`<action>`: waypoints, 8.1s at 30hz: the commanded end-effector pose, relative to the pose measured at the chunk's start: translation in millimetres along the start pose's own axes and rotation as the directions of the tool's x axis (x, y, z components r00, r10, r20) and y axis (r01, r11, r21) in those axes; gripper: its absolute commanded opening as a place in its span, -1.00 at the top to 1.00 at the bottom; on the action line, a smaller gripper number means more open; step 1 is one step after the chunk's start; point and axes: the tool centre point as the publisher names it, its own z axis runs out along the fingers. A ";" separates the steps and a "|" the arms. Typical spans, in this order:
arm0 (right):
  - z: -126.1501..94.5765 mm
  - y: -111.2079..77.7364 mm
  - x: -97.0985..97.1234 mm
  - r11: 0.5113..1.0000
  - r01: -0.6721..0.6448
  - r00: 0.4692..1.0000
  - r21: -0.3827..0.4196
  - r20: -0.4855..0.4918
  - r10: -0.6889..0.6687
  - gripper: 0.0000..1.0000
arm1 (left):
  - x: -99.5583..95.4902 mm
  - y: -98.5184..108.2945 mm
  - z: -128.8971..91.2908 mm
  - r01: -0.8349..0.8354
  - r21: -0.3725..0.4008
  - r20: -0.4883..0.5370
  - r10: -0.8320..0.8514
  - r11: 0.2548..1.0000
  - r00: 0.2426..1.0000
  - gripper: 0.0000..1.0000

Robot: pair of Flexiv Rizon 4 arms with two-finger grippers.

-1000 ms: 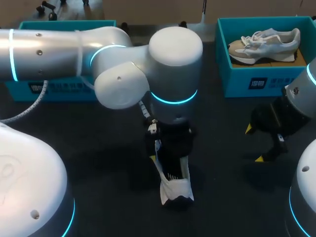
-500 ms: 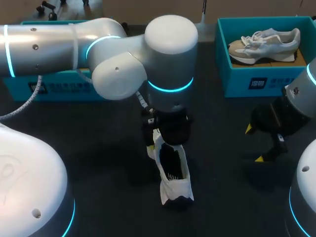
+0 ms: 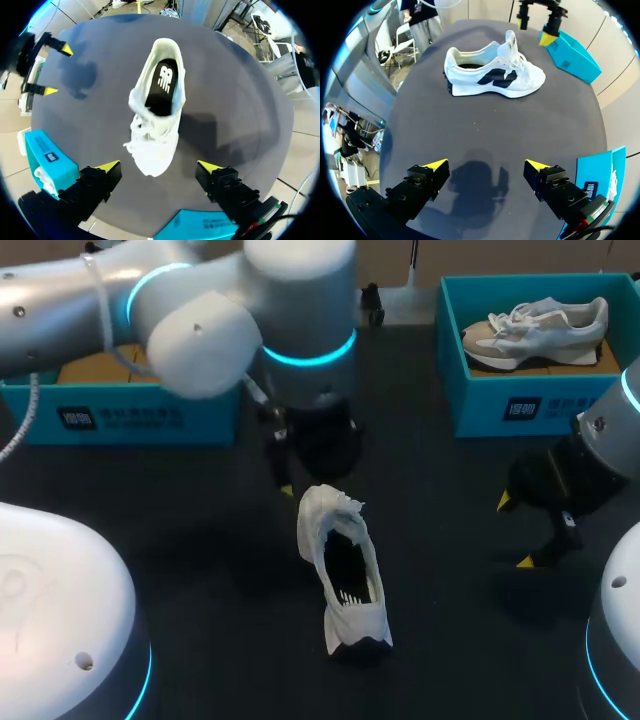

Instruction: Take the shoe out of the shoebox, open the shoe tongue, remove and reinsert the insole, then place the shoe into the shoebox

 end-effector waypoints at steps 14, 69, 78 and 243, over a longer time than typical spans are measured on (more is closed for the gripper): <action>0.4 -0.1 1.3 1.000 0.001 1.000 0.002 0.002 -0.001 -1.00 | -25.3 17.3 7.9 -0.107 0.014 -0.028 0.108 0.994 0.994 0.70; 0.4 -0.1 1.3 1.000 0.001 1.000 0.002 0.002 -0.001 -1.00 | 21.1 -108.6 14.2 -0.079 0.113 -0.005 0.080 0.990 0.997 0.44; 0.4 -0.1 1.3 1.000 0.001 1.000 0.002 0.002 -0.001 -1.00 | 26.0 -121.4 -14.4 0.268 0.145 -0.126 -0.250 0.953 0.960 -0.98; 0.4 -0.1 1.3 1.000 0.001 1.000 0.002 0.002 -0.001 -1.00 | 69.4 168.1 -103.1 0.882 -0.032 -0.283 -0.851 0.469 0.442 1.00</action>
